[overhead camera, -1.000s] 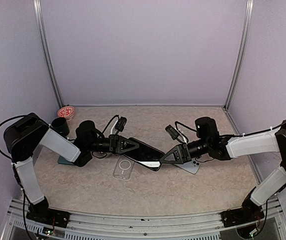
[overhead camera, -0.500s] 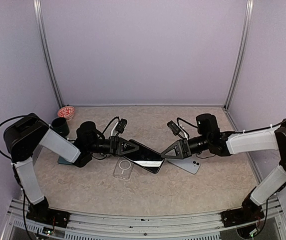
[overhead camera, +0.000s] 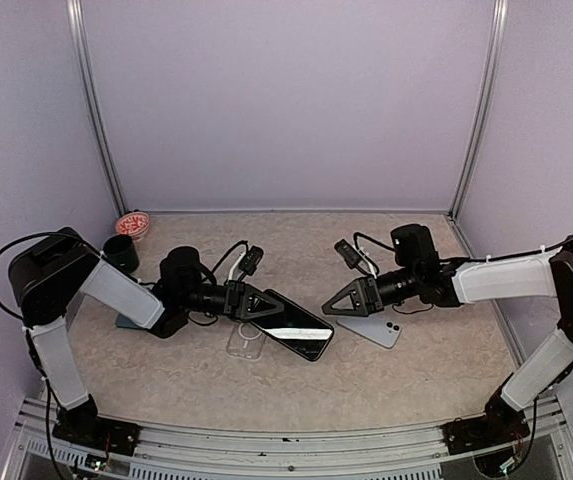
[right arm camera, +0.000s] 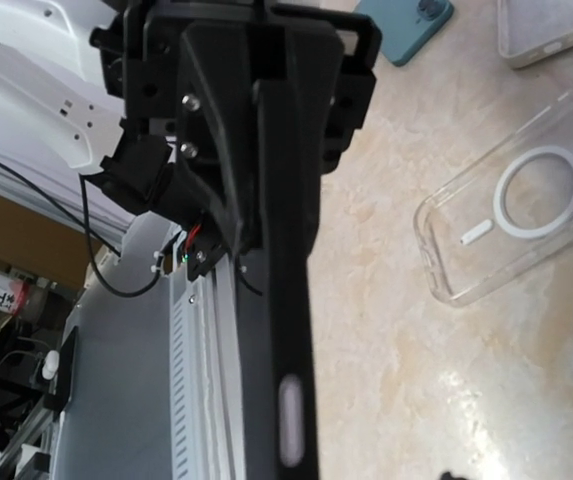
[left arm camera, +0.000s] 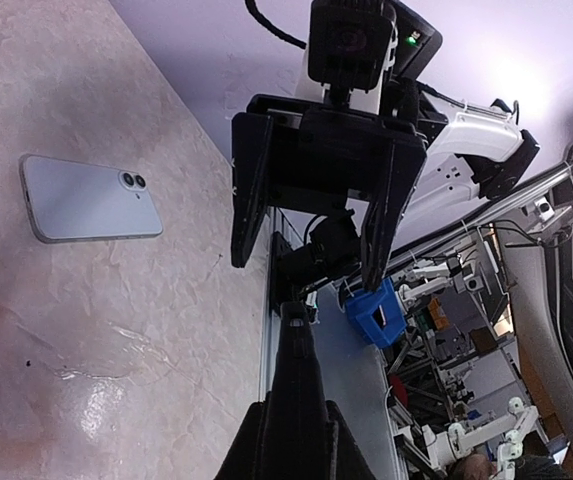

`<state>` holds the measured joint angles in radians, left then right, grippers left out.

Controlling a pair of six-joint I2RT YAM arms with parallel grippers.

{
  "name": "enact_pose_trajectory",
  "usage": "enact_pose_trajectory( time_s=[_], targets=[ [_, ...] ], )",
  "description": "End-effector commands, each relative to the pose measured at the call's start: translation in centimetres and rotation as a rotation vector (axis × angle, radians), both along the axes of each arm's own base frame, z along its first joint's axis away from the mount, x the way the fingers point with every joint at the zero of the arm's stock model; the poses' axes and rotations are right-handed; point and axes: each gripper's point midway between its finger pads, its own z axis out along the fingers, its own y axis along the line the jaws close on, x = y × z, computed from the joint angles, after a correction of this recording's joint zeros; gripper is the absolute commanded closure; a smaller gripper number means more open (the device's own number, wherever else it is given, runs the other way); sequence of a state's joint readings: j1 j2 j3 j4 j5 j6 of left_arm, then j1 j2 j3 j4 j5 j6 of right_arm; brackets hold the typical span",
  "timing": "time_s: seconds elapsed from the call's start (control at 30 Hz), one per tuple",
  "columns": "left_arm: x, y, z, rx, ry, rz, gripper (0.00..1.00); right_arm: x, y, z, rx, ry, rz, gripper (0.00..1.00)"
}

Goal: Put the phone into the phone case
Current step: Press the phone onto the phone case.

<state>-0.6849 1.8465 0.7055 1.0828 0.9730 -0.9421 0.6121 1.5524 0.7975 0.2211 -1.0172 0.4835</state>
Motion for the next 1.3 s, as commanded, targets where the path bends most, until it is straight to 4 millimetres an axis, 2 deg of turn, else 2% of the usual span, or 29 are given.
enact_pose_trajectory(
  time_s=[0.0, 0.37, 0.63, 1.0, 1.17, 1.23, 1.27],
  targets=[
    [-0.6, -1.1, 1.6, -0.027, -0.076, -0.053, 1.0, -0.7, 0.6, 0.5, 0.022, -0.006, 0.063, 0.37],
    [-0.6, -2.3, 1.3, 0.018, -0.108, -0.068, 1.0, -3.3, 2.6, -0.5, 0.008, 0.002, 0.174, 0.44],
    [-0.6, -2.6, 1.0, 0.04, -0.122, -0.068, 1.0, -4.3, 3.2, -1.5, 0.005, 0.027, 0.219, 0.6],
    [-0.5, -3.0, 1.2, 0.061, -0.154, -0.071, 1.0, -4.7, 3.6, -2.3, -0.004, 0.049, 0.24, 0.79],
    [-0.4, -3.1, 1.2, 0.069, -0.166, -0.064, 1.0, -4.6, 3.7, -2.4, -0.001, 0.052, 0.242, 0.98],
    [-0.4, -3.0, 1.3, 0.067, -0.166, -0.063, 1.0, -4.6, 3.7, -2.4, 0.0, 0.054, 0.242, 1.0],
    [-0.3, -3.0, 1.4, 0.065, -0.169, -0.06, 0.96, -4.6, 3.8, -2.4, 0.001, 0.055, 0.243, 1.0]
  ],
)
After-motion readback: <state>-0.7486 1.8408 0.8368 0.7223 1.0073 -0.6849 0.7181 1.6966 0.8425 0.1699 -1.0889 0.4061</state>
